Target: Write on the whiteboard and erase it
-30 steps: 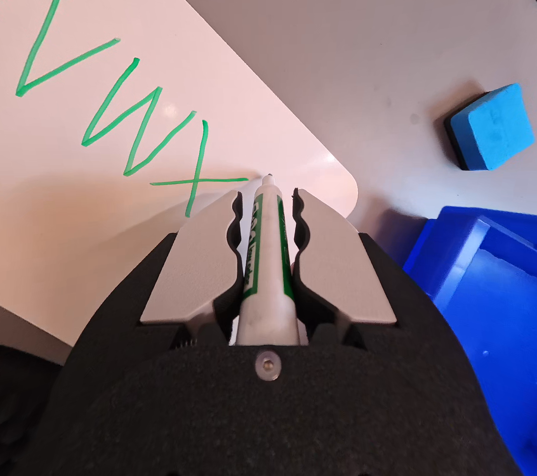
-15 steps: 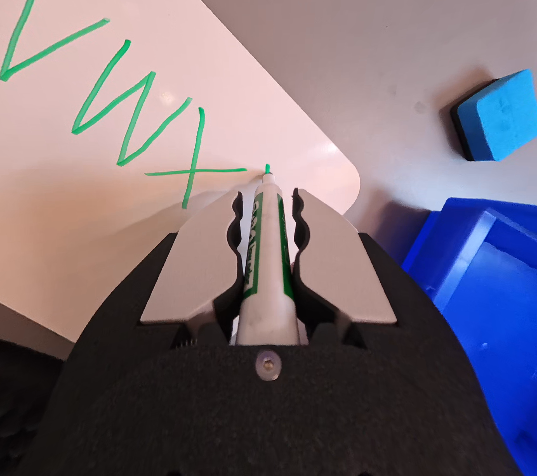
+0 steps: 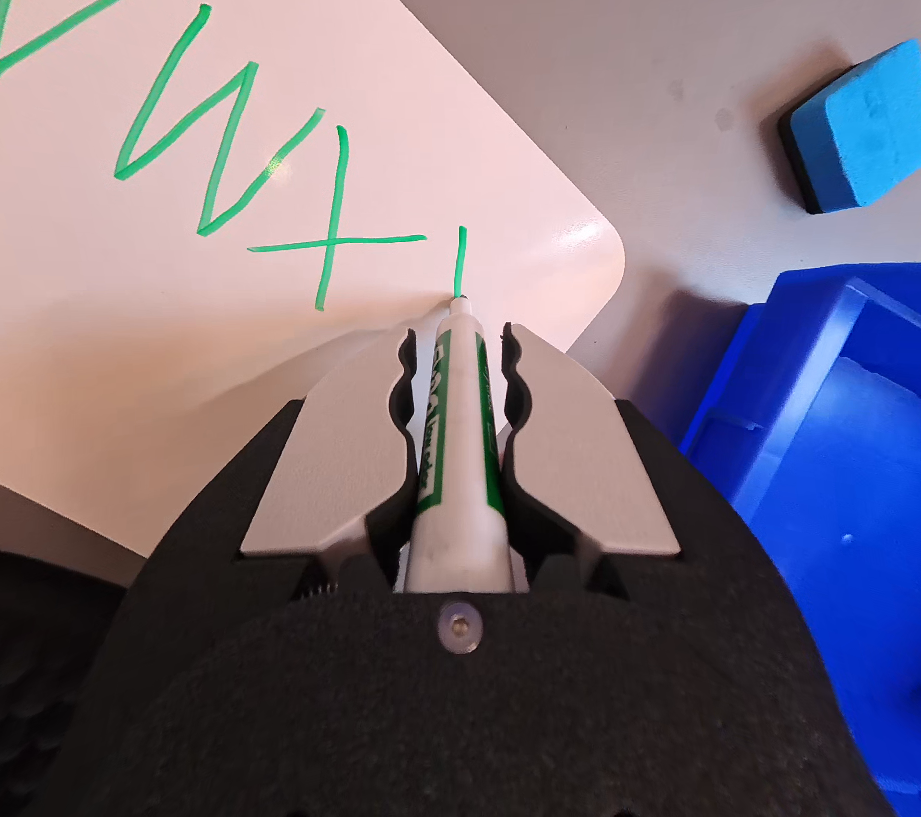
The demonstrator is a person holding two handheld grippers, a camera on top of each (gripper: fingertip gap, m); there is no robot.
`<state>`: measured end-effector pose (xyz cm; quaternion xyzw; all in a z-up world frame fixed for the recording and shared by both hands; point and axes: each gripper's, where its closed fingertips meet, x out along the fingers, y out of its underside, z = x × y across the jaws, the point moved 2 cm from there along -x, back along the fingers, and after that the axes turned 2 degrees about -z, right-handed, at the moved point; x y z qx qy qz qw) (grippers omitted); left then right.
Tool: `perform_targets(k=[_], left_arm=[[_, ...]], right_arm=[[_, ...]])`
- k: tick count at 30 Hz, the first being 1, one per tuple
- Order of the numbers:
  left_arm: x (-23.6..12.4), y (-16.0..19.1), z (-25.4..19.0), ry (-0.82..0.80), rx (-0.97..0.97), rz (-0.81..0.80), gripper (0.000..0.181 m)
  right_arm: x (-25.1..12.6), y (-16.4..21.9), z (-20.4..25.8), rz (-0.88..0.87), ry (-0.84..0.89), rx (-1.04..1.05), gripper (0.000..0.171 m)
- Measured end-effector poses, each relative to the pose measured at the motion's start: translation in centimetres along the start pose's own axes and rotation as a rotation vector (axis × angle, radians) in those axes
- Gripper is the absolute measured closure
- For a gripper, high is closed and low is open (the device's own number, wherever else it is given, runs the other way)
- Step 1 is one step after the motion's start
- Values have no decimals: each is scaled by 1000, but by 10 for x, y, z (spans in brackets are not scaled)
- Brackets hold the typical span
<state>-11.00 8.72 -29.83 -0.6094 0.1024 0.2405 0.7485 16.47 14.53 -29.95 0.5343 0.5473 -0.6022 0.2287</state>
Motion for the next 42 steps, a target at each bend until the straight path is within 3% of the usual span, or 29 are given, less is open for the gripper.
perform_targets(k=[30,42], left_arm=[[-1,0,0,5,2,3,161],[-1,0,1,4,-1,3,161]], right_arm=[[9,-9,-24,-3,36,-6,137],[-2,-6,-3,-20,-6,0,137]])
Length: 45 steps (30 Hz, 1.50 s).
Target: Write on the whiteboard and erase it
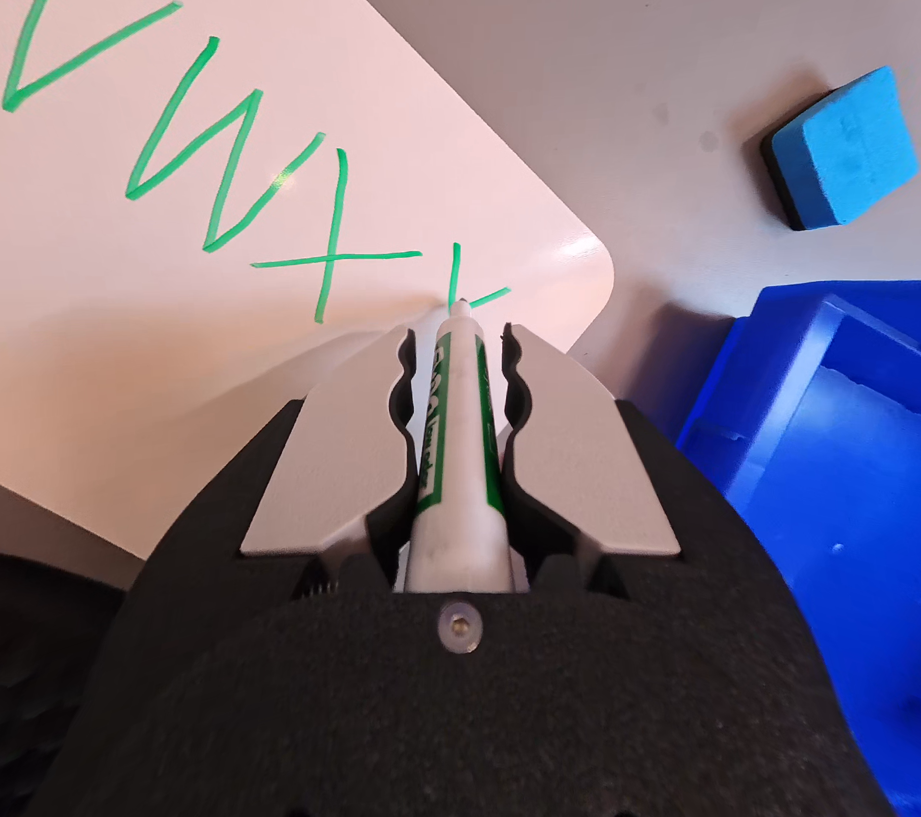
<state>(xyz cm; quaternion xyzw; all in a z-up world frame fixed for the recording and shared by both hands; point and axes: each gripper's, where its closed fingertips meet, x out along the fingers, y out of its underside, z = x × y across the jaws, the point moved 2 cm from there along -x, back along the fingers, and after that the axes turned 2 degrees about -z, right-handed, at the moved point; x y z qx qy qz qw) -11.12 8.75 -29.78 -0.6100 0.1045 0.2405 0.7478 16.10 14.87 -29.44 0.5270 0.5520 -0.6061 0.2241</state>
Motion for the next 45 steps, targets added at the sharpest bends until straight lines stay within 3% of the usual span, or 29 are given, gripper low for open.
perform_targets(k=[23,39,45], left_arm=[[0,0,0,1,5,-1,161],[1,0,-2,4,19,7,161],[1,1,-2,5,14,7,161]], right_arm=[[1,7,5,35,9,-10,137],[-18,34,33,60,5,33,137],[-21,19,17,-14,42,38,137]])
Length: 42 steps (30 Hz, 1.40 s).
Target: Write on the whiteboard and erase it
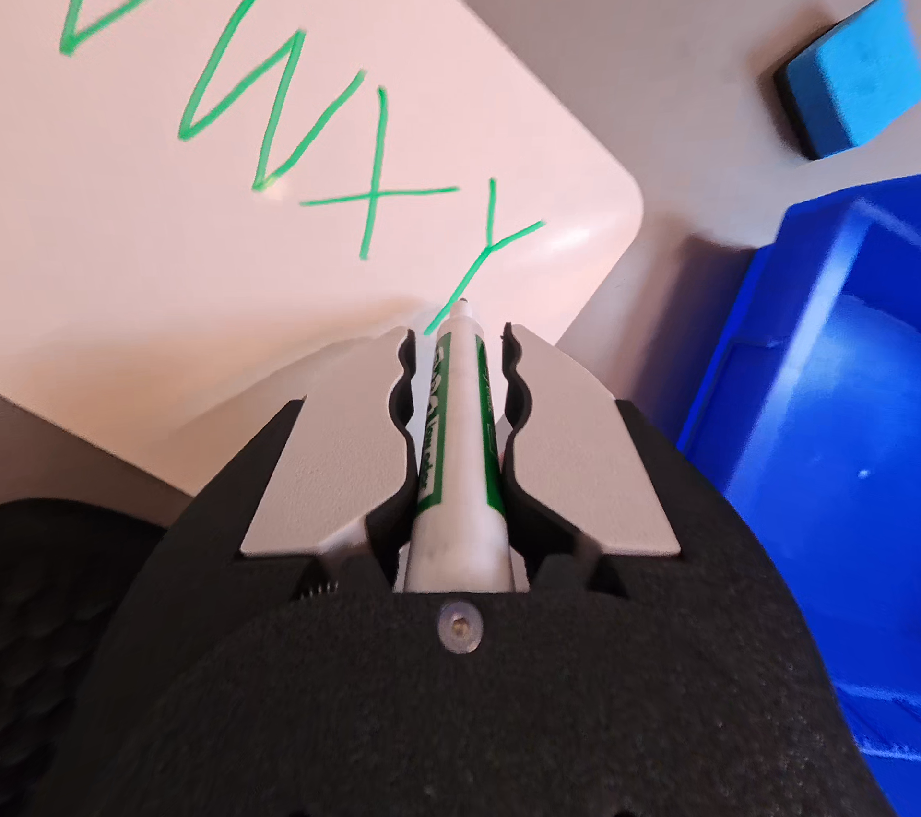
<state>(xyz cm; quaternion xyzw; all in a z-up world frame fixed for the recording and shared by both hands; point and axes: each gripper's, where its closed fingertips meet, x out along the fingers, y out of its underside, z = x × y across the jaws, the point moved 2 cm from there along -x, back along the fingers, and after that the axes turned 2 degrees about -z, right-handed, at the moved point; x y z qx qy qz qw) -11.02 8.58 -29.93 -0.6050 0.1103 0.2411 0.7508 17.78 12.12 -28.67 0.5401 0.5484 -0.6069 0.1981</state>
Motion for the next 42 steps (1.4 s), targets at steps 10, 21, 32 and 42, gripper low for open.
perform_targets(k=[10,21,32,42], left_arm=[[-1,0,0,5,-4,-2,161],[-1,-1,-1,8,-8,-5,161],[-1,0,0,7,-12,0,161],[-1,0,0,6,-8,4,161]], right_arm=[[19,-20,-37,-58,-15,34,137],[29,-12,-34,-21,-42,22,137],[25,5,-55,14,12,45,137],[23,5,-47,19,3,35,137]])
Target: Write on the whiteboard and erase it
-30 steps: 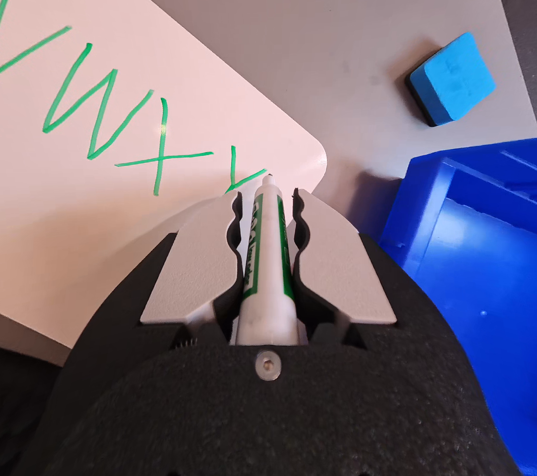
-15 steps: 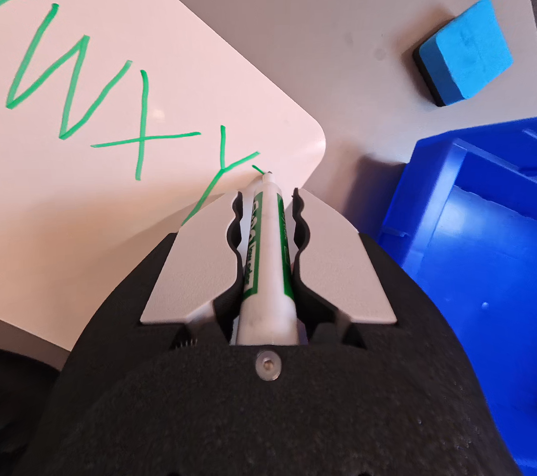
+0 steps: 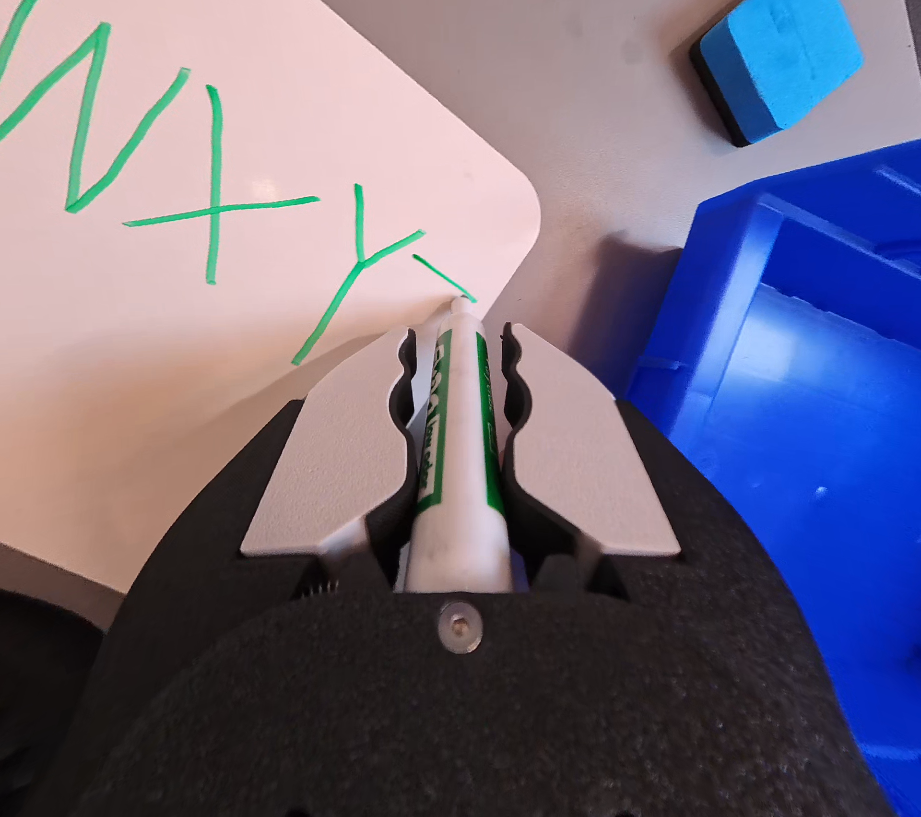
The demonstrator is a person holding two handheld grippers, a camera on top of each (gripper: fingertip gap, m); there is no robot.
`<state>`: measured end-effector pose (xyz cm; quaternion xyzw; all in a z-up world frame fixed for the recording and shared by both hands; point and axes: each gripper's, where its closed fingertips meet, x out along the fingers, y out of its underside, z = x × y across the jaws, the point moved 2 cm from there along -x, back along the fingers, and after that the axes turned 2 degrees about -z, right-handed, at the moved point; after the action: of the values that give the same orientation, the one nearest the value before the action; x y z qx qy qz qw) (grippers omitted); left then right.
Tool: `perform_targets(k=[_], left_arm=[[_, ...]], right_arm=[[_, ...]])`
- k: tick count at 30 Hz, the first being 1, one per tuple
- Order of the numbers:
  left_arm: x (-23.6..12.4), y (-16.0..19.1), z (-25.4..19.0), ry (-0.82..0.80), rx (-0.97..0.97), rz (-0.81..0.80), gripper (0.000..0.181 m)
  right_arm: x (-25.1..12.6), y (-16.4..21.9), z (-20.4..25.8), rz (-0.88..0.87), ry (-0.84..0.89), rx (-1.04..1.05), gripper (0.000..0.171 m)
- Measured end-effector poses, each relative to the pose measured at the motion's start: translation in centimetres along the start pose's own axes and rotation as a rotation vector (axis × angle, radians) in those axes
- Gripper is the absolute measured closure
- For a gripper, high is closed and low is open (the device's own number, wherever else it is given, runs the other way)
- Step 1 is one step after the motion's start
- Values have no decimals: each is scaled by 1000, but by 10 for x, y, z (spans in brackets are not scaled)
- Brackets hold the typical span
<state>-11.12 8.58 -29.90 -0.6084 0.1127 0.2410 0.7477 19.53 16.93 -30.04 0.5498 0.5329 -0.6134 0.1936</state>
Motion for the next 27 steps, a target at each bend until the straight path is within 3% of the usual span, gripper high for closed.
perform_targets(k=[13,27], left_arm=[[1,1,-1,-1,13,8,161],[1,1,-1,-1,10,7,161]], right_arm=[[-14,8,47,21,-66,-36,137],[-15,14,40,34,-57,-25,137]])
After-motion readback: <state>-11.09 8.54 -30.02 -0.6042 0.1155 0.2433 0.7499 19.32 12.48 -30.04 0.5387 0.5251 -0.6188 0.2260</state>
